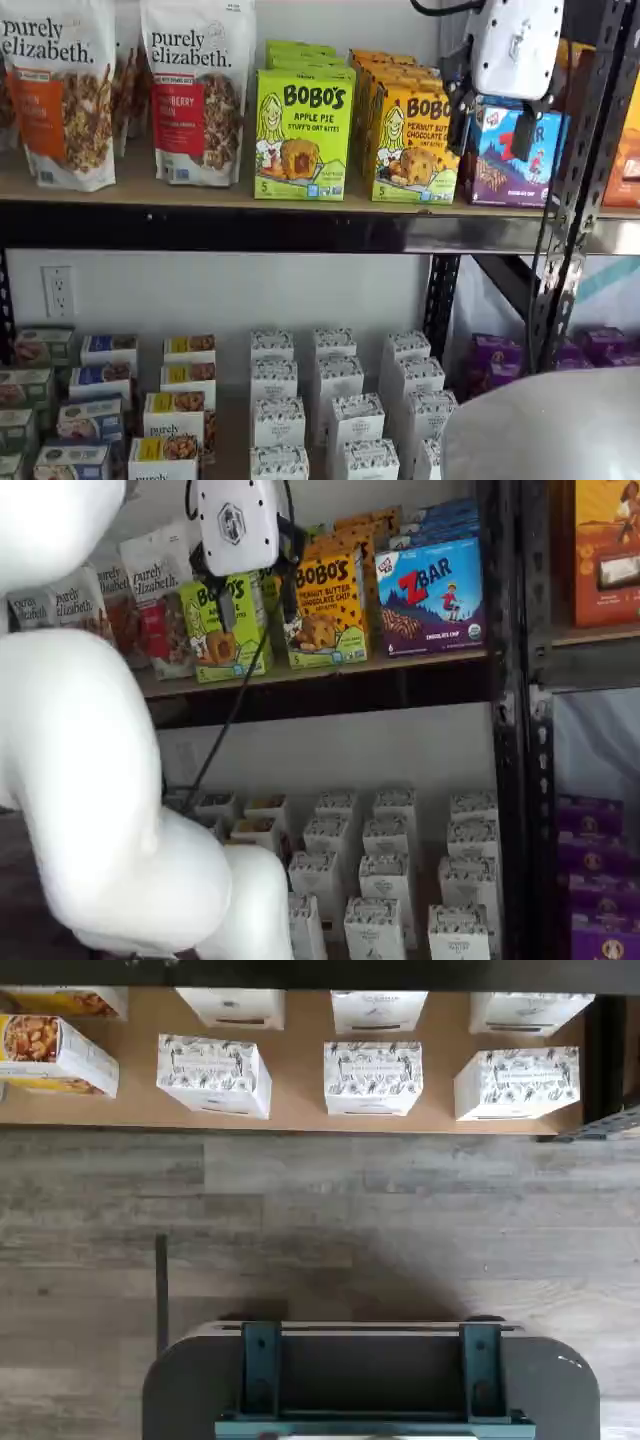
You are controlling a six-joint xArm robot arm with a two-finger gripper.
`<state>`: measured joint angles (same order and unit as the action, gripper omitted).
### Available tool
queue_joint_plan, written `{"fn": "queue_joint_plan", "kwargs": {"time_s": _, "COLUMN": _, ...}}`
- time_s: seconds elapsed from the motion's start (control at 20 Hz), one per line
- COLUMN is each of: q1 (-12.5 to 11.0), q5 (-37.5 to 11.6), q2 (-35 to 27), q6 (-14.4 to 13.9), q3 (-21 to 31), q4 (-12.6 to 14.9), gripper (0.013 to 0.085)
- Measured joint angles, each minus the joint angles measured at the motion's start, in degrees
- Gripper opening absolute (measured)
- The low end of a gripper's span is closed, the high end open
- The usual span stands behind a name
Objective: Pick up the orange box on the top shelf, the fifth box from the left
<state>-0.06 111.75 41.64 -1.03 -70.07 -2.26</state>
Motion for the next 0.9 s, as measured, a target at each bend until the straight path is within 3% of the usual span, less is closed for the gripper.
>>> {"fn": "queue_joint_plan", "kwargs": {"time_s": 0.2, "q1": -1.79, "q5": 1.33, "q2": -0.71, "q6": 0.77, "q3": -0.73, "q4": -2.43, "gripper": 0.085}}
{"fn": "queue_joint_plan", "kwargs": {"time_s": 0.65, "q1": -2.64, "q5": -0.71, "q2": -0.5, "q6": 1.38, "q3": 0.11, "q4": -3.45, "gripper": 0.085}}
{"fn": "queue_joint_plan", "kwargs": {"time_s": 0.9, "q1": -0.41, "q5": -4.15, "q2": -0.83, "q6": 0.38, "q3": 1.25, "q4": -0.59, "gripper": 0.085}}
